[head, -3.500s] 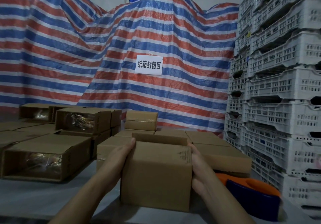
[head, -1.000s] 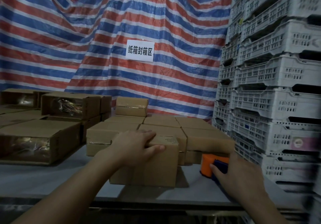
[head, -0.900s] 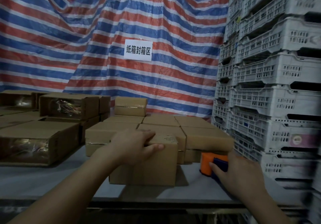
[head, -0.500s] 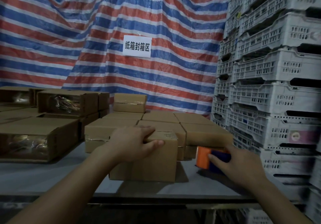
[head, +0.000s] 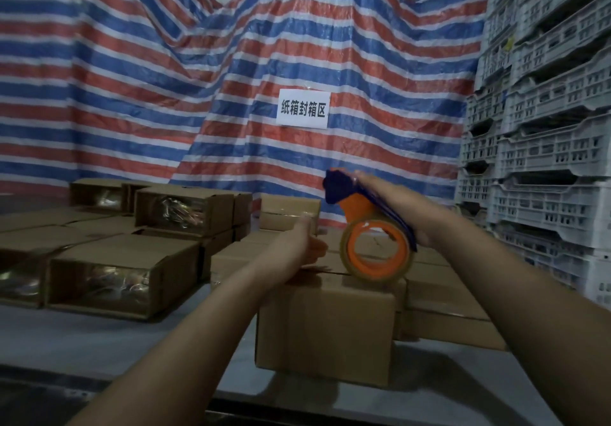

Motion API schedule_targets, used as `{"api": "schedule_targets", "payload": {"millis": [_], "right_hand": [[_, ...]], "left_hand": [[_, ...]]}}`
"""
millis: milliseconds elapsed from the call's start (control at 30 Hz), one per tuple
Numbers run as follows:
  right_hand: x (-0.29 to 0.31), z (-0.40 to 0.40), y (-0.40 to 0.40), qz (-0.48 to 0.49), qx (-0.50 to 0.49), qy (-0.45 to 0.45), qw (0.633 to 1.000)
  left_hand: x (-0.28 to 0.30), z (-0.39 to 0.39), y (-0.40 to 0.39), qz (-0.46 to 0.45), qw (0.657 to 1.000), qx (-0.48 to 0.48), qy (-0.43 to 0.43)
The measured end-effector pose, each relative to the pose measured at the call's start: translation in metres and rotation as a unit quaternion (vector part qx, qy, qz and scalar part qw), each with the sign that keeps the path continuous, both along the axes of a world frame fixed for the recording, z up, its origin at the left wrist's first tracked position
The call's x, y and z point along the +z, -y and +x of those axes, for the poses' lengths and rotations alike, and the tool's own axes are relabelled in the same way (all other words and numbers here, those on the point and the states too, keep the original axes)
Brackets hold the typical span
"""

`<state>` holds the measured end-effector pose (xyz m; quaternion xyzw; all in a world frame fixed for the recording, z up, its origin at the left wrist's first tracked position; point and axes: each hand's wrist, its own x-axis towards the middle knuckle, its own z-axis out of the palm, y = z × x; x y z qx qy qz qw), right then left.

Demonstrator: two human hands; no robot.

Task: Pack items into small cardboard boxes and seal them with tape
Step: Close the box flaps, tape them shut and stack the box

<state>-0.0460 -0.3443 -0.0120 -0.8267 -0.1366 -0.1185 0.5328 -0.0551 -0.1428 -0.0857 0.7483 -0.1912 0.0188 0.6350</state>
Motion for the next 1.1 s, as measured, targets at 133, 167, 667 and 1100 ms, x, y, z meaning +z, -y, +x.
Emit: {"api": "schedule_targets", "payload": {"millis": [133, 167, 667, 1100], "right_hand": [[-0.002, 0.012, -0.011, -0.081, 0.004, -0.024, 0.996], [-0.001, 0.012, -0.012, -0.090, 0.002, -0.034, 0.995], [0.000, 0.021, -0.018, -0.130, -0.033, -0.029, 0.991], [0.003, 0.027, -0.023, -0.155, -0.025, -0.047, 0.987]], "left_hand": [[0.011, 0.003, 0.000, -0.102, 0.990, 0.027, -0.092], [0.013, 0.005, -0.004, -0.125, 0.986, 0.026, -0.108], [0.008, 0.021, -0.026, -0.256, 0.947, -0.068, -0.184], [0.014, 0.017, -0.020, -0.264, 0.941, -0.038, -0.206]]}}
